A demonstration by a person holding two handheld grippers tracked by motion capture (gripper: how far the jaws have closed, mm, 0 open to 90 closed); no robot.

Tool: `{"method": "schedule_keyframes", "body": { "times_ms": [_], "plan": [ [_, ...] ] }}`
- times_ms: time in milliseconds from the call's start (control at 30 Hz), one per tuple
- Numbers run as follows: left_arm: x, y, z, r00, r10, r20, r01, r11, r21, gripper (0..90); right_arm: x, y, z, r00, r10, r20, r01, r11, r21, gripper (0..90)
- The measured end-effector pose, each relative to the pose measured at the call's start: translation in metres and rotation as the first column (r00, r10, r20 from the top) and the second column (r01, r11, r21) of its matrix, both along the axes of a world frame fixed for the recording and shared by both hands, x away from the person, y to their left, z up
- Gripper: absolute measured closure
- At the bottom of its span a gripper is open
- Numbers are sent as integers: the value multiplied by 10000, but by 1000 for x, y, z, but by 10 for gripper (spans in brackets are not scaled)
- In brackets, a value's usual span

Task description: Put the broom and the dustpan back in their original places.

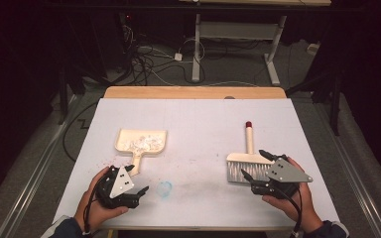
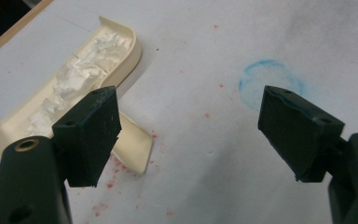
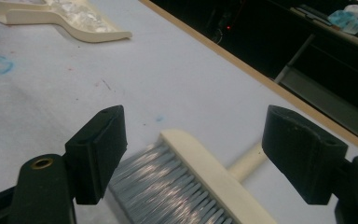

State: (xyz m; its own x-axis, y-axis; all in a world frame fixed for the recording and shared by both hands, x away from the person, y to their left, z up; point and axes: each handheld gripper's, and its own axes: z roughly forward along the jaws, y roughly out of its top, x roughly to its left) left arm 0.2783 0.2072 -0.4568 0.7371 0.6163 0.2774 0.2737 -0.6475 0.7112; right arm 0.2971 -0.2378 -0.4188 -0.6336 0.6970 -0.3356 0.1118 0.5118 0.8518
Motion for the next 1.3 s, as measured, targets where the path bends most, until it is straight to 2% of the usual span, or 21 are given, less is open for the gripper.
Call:
{"method": "schedule_keyframes", "body": {
  "times_ms": [333, 700, 933, 1133, 1300],
  "plan": [
    [1, -2, -1, 10000, -82, -2, 82, 9999, 73, 204, -3, -6, -19, 9998, 34, -205, -34, 10000, 38, 231],
    [4, -4, -3, 9998, -178, -56, 178, 9998, -12, 204, -17, -21, -33, 9991, 8, -420, -9, 10000, -26, 226],
    [5, -4, -3, 9998, -179, -64, 179, 9998, -12, 203, -22, -31, -45, 9957, -270, -889, 255, 9995, -176, 226],
    [2, -5, -3, 9999, -160, -57, 161, 9998, 100, 203, -23, -30, -44, 9958, -133, -908, 131, 9999, -24, 226],
    [0, -5, -4, 9998, -207, -26, 207, 9996, 170, 203, -24, -28, -41, 9972, -56, -749, 58, 10000, 23, 226]
  ]
}}
